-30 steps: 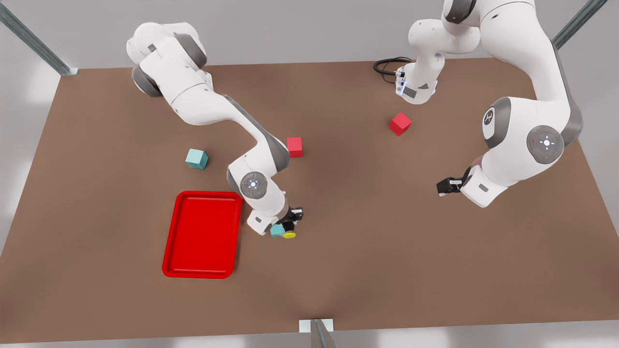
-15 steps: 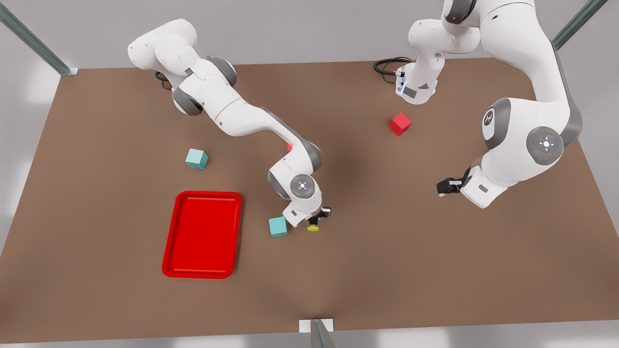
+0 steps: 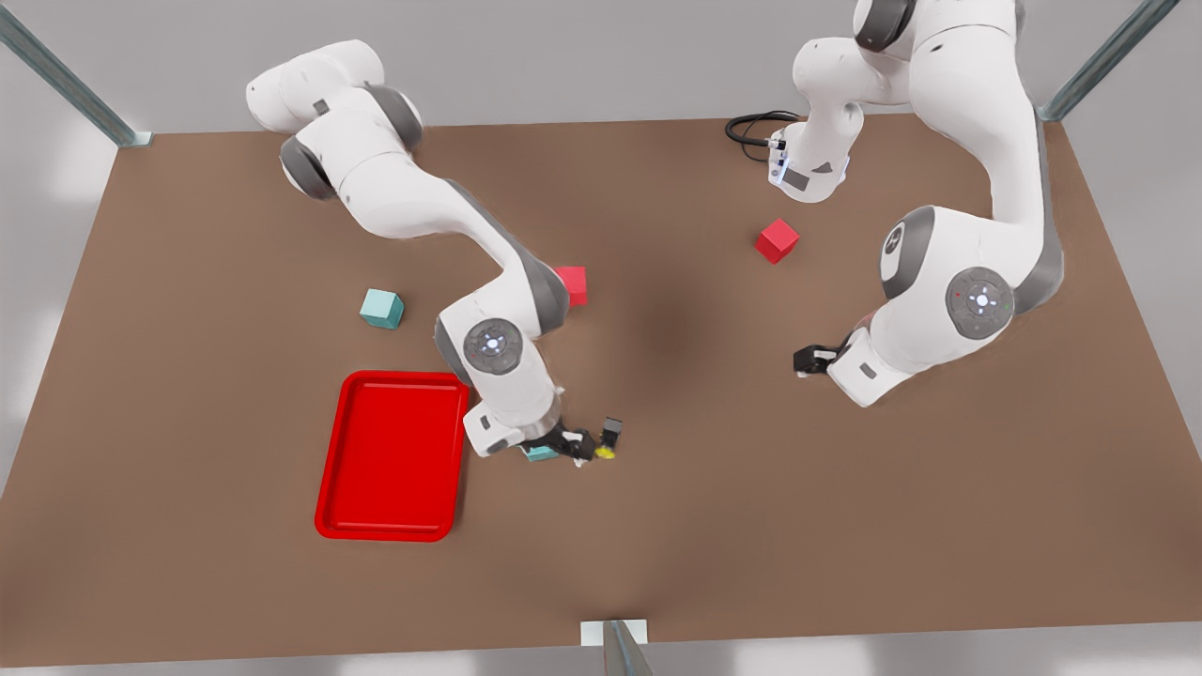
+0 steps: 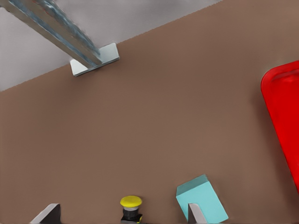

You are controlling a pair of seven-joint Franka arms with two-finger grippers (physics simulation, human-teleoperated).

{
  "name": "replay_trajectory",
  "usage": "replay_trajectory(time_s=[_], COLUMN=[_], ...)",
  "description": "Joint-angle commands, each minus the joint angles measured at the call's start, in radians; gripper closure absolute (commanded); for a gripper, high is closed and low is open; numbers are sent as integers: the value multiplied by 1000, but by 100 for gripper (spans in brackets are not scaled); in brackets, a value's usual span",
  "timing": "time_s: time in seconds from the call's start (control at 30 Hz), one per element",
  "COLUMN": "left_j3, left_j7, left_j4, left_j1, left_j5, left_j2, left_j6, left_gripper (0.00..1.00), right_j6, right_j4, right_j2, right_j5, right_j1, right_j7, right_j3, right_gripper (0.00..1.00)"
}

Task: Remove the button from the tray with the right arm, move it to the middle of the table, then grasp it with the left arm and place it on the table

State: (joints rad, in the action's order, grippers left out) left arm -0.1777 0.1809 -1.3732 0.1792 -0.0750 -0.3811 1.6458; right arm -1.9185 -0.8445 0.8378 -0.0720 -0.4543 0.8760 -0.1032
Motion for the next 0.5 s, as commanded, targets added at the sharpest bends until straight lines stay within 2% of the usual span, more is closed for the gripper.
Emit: replay_trajectory(time_s=[0.0,0.03,0.1,0.13,0.23,0.33,0.47], left_j3=[-100,-98,-98,-98,-29,-22,-12], left_j7=[107,260,509,528,528,532,468], left_j4=[3,22,40,43,61,108,209], left_j1=[95,244,356,373,373,368,368], left_j5=[9,87,110,112,150,150,150], left_j2=[-54,-171,-333,-375,-473,-530,-610], left_j6=[34,138,406,463,623,741,790], left_gripper=[0,0,0,0,0,0,0], right_j6=[369,365,202,222,276,274,282], right_j4=[-33,-296,-692,-734,-650,-634,-637], right_j2=[-109,-284,-566,-634,-640,-632,-611], right_j5=[-3,-31,-32,-40,-37,-32,-31], right_j1=[75,166,360,379,422,405,408], right_j7=[-463,-560,-811,-822,-835,-827,-835], right_j3=[2,-3,-10,-10,-6,-10,-10], right_gripper=[0,0,0,0,0,0,0])
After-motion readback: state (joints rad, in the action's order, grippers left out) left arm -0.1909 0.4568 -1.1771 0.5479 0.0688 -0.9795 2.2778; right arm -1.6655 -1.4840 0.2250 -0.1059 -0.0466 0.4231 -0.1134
